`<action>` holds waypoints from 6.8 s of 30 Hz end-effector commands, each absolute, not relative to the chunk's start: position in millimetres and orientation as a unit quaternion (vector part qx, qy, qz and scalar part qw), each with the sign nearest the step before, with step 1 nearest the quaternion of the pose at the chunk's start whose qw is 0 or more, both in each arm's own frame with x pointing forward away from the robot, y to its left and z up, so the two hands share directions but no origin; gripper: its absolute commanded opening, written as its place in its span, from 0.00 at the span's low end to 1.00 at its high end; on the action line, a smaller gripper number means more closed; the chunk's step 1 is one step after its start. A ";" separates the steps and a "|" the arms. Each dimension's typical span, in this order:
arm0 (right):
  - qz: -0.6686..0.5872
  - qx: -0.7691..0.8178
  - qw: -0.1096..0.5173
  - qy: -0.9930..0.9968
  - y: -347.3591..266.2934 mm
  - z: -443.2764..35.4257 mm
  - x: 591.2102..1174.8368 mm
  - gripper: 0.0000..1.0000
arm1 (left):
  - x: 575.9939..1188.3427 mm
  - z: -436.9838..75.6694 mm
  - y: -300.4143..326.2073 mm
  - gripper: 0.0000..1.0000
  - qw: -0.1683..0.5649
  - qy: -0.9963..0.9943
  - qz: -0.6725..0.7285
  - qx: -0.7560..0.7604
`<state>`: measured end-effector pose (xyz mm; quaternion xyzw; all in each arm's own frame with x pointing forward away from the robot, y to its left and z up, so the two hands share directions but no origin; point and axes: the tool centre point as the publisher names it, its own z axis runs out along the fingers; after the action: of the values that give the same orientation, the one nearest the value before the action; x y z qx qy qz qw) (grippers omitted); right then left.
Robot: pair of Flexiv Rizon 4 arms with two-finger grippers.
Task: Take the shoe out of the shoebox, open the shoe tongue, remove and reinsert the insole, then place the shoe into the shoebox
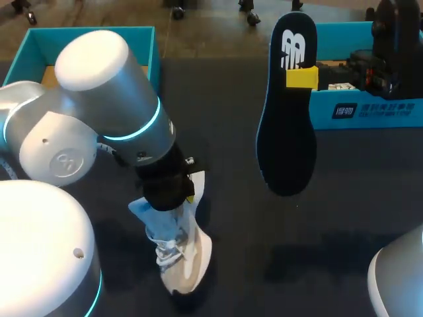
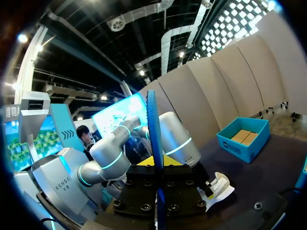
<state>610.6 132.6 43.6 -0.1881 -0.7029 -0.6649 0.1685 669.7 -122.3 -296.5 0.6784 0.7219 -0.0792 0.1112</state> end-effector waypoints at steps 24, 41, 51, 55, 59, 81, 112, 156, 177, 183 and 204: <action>-0.664 -0.188 0.170 -0.704 135.9 43.3 613.8 0.00 | 678.7 -353.8 -177.5 0.00 0.019 0.714 -0.028 0.699; -0.664 -0.188 0.170 -0.704 135.9 43.3 613.8 0.00 | 691.9 -380.1 -198.2 0.00 0.011 0.696 -0.038 0.717; -0.664 -0.188 0.170 -0.704 135.9 43.3 613.8 0.00 | 698.2 -372.1 -201.2 0.94 0.032 0.689 -0.054 0.722; -0.664 -0.188 0.170 -0.704 135.9 43.3 613.8 0.00 | 704.7 -348.4 -195.0 1.00 0.067 0.693 -0.078 0.714; -0.664 -0.188 0.170 -0.704 135.9 43.3 613.8 0.00 | 710.4 -312.6 -183.3 1.00 0.126 0.700 -0.092 0.697; -0.664 -0.188 0.170 -0.704 135.9 43.3 613.8 0.00 | 735.8 -223.5 -153.1 1.00 0.303 0.623 -0.318 0.647; -0.644 -0.214 0.237 -0.695 122.1 17.6 683.8 0.00 | 771.0 -153.4 -154.9 1.00 0.486 0.539 -0.394 0.563; -0.606 -0.356 0.336 -0.627 128.1 -62.3 768.3 0.00 | 767.0 -128.6 -170.5 1.00 0.517 0.452 -0.463 0.560; -0.566 -0.455 0.376 -0.576 135.3 -102.4 792.3 0.00 | 750.8 -118.0 -179.6 1.00 0.531 0.425 -0.457 0.574; -0.561 -0.459 0.406 -0.557 147.5 -108.1 798.8 0.00 | 755.4 -129.0 -188.9 1.00 0.534 0.432 -0.458 0.565; -0.512 -0.498 0.468 -0.520 180.4 -138.0 833.2 0.00 | 782.0 -156.5 -203.6 1.00 0.535 0.451 -0.479 0.529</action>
<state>823.2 174.1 -135.4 -0.5018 -0.5161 -0.5179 0.4622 778.1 -198.8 -154.0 0.5304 0.4533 -0.4786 0.5331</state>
